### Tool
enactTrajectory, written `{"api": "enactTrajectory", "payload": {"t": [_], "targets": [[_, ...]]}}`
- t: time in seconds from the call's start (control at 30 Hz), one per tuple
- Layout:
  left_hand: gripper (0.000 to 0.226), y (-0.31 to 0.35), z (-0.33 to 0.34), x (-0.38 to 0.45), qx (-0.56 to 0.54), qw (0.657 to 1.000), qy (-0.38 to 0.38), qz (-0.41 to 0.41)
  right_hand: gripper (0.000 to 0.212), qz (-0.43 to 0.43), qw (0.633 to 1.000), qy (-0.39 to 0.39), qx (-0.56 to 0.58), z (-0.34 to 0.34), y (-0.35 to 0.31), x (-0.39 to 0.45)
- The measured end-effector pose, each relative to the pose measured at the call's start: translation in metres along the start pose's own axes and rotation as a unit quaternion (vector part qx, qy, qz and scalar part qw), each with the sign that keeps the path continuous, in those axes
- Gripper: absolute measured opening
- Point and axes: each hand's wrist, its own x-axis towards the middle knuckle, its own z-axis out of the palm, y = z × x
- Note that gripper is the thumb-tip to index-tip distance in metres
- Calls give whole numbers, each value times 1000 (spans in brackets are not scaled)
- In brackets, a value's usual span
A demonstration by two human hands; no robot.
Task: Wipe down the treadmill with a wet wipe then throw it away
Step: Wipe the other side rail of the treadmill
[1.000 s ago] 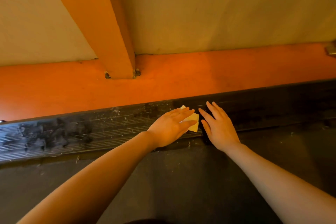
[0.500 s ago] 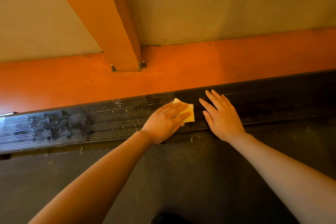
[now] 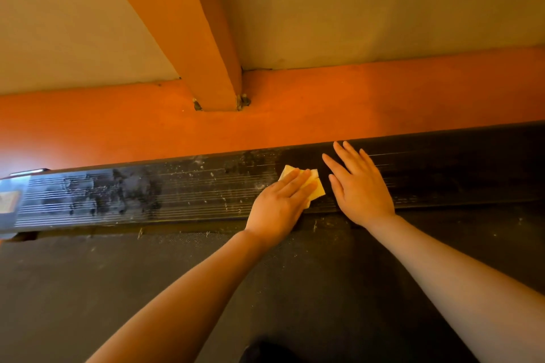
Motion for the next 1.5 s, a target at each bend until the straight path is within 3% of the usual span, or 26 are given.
{"api": "enactTrajectory", "payload": {"t": [0.13,0.27,0.4,0.7,1.13,1.5], "targets": [[62,9,7,-18,20,1000,13,14,45,4,1000,2,-5,0,0,0],[50,0,9,-15,39,998,22,34,52,2,1000,0,1,-1,-1,0],[48,-11,2,1,40,998,49,-20,43,3,1000,1,1,-1,-2,0],[46,-1,5,-8,6,996,55,-64,50,19,1000,20,15,6,-27,9],[54,-14,-3,17,-22,987,0,-161,43,33,998,47,38,14,-32,9],[55,0,3,-28,-3,990,-4,-141,42,35,998,54,29,15,-33,10]]}}
